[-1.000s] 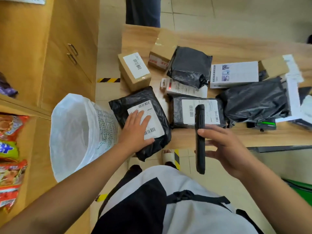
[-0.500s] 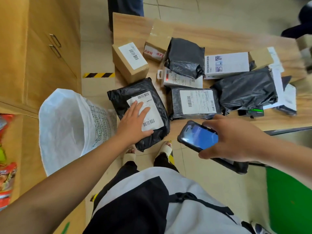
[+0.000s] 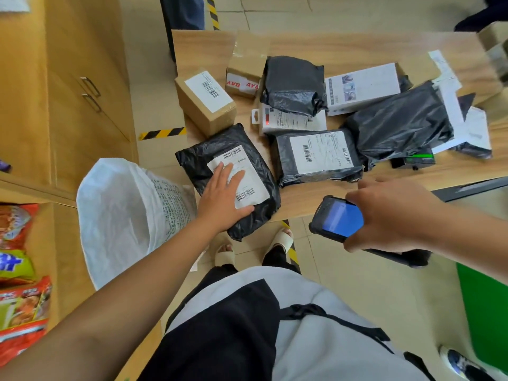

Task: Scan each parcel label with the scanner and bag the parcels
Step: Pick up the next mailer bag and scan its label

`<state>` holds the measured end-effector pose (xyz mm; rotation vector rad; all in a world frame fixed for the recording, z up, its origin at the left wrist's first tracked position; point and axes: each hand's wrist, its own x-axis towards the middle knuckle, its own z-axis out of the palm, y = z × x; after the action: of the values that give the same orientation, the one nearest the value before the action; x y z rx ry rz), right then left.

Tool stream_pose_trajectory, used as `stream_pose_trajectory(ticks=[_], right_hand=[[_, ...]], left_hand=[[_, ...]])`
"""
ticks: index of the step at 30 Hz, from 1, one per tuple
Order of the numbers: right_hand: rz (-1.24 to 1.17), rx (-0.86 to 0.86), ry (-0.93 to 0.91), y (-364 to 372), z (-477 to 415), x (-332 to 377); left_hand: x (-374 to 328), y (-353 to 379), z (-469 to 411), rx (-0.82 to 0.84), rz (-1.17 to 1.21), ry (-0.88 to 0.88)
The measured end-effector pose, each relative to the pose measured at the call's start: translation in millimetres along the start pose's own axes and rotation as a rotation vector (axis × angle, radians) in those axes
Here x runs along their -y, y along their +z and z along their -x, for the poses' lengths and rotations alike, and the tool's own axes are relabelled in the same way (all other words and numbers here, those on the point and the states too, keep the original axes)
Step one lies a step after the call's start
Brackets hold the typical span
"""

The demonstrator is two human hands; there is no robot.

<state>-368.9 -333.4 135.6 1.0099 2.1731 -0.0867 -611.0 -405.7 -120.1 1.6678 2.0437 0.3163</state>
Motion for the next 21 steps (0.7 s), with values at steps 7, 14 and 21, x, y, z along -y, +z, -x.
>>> stream_pose_trajectory(ticks=[7,14,21], right_hand=[[-0.058,0.020,0.004,2,10,-5],[-0.064,-0.038,-0.002,-2,22,-13],[-0.137,-0.012,0.024,9,31,-24]], left_hand=[[0,-6,2,0.068,-0.030,-0.006],[8,-22,2,0.184,-0.127,0.013],[23,-34,1,0.216,-0.136,0.086]])
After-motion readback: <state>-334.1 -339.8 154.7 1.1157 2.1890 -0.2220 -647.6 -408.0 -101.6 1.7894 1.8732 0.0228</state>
